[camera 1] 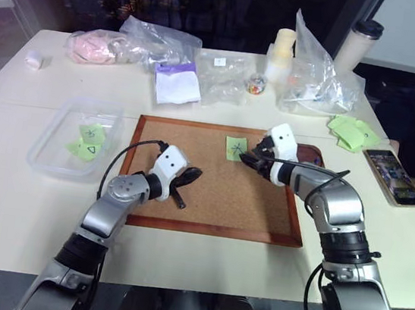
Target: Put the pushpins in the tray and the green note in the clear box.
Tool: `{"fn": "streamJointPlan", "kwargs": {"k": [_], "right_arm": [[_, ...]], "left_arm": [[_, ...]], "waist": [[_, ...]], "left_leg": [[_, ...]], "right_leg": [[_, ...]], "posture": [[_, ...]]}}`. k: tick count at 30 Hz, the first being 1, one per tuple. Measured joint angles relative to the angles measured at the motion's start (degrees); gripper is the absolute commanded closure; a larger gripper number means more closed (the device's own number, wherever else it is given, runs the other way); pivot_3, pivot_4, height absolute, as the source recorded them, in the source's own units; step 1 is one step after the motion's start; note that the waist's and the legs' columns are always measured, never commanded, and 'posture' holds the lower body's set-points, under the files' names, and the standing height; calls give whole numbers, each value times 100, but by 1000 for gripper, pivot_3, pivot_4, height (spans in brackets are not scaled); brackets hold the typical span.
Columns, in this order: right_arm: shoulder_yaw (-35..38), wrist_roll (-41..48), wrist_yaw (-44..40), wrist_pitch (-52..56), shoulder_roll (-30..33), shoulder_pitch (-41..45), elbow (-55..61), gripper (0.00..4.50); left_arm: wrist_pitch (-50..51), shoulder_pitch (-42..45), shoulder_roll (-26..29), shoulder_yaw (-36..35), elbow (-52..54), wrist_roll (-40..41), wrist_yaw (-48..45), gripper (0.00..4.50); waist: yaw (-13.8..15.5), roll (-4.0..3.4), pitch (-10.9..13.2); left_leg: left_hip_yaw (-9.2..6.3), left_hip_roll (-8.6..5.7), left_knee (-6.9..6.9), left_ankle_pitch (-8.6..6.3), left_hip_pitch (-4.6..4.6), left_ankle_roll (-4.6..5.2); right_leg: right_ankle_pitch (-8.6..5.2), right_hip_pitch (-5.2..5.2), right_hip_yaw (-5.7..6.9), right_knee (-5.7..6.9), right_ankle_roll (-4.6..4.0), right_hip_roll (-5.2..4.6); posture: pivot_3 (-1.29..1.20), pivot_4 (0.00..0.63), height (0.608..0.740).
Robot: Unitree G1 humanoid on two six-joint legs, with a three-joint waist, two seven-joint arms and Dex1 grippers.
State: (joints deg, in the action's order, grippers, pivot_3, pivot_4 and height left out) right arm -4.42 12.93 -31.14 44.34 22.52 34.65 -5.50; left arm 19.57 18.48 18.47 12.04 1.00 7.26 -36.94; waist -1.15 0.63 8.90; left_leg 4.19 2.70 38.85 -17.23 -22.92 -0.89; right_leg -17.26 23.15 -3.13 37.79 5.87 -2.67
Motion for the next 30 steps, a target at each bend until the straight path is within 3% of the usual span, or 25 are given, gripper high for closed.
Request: {"fn": "streamJointPlan", "kwargs": {"k": [8,11,13,14,30], "right_arm": [[-18,-57,-90,-253,-105,247,-451,2410],[-20,-92,-125,-337,-114,281,-596,3186],[-30,-102,-146,-350,-114,281,-621,4174],[-33,-122,-148,-353,-114,281,-621,4430],[179,-7,-167,125,-21,366,4,4430]], "left_arm": [[18,-37,0,0,51,-1,56,4500],[23,-52,1,1,74,-1,70,4500],[26,-58,6,-1,84,-1,75,4500],[30,-63,8,-1,90,-1,77,4500],[33,-67,14,14,119,0,74,4500]], "waist": [[-6,0,0],[-5,0,0],[-7,0,0],[-7,0,0],[5,-1,1]], "left_leg": [[2,1,-2,0,0,0],[2,2,-2,0,0,0],[2,2,-3,0,-1,0],[2,2,-3,0,-1,0],[1,5,-1,0,-26,-1]], "right_leg": [[0,2,0,-1,0,0],[0,2,0,-1,0,0],[0,4,-1,-1,0,0],[0,4,-1,-1,0,0],[1,29,0,2,1,-3]], "posture": [[0,150,740],[0,150,740],[0,150,740],[0,150,740],[0,150,740]]}}
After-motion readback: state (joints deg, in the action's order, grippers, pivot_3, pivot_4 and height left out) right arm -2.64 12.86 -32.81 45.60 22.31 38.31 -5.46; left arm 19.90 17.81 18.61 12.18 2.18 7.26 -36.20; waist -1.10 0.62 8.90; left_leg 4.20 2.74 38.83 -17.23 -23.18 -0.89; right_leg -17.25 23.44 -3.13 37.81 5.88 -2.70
